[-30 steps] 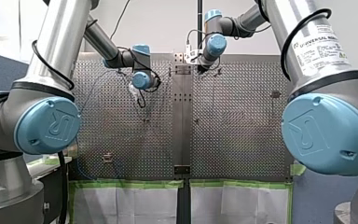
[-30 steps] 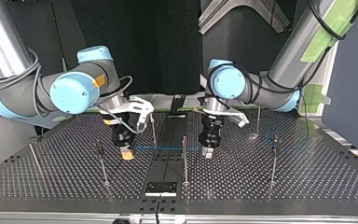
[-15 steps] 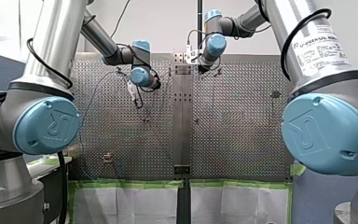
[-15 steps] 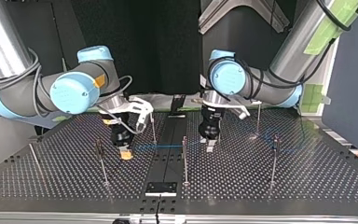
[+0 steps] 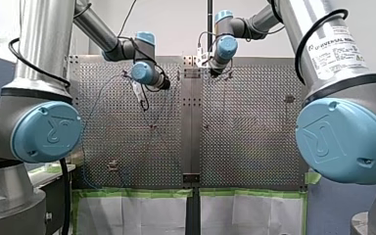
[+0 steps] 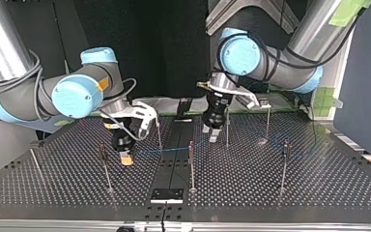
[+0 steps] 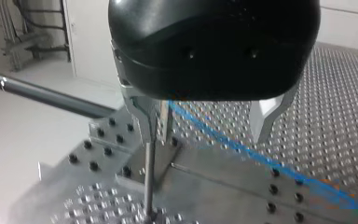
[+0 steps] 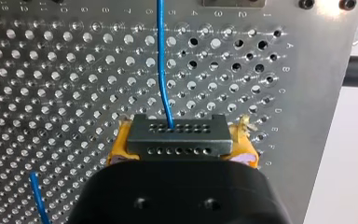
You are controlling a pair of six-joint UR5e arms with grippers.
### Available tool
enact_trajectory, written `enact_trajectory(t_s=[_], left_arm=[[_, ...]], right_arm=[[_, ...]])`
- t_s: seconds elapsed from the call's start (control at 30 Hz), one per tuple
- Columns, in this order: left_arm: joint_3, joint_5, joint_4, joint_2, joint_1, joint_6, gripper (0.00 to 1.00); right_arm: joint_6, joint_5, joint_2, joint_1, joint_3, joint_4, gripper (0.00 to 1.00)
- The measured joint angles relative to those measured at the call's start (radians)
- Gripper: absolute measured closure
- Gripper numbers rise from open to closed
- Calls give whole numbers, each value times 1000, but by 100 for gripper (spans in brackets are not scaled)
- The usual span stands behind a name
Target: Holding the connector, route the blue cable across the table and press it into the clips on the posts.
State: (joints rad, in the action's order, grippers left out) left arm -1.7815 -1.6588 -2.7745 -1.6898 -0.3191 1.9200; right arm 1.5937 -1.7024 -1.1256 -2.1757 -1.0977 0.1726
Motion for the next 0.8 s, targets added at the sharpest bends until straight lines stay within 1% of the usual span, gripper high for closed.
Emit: enact_trajectory(t_s=[0.17, 0.33, 0.47, 0.57, 0.8], left_arm=[[-42, 0, 1, 47, -21, -25, 0], [-51, -1, 3, 80, -46, -58, 0], [-43, -12, 13, 86, -68, -80, 0], [-26, -24, 17, 87, -83, -86, 0], [19, -49, 18, 86, -112, -89, 0]], right_arm=[[2, -6, -1, 0, -3, 4, 100], [2, -14, -2, 0, -29, 5, 100], [4, -20, -3, 0, -54, 3, 100], [5, -23, -3, 2, -71, 3, 100], [10, -24, -3, 25, -103, 1, 100]])
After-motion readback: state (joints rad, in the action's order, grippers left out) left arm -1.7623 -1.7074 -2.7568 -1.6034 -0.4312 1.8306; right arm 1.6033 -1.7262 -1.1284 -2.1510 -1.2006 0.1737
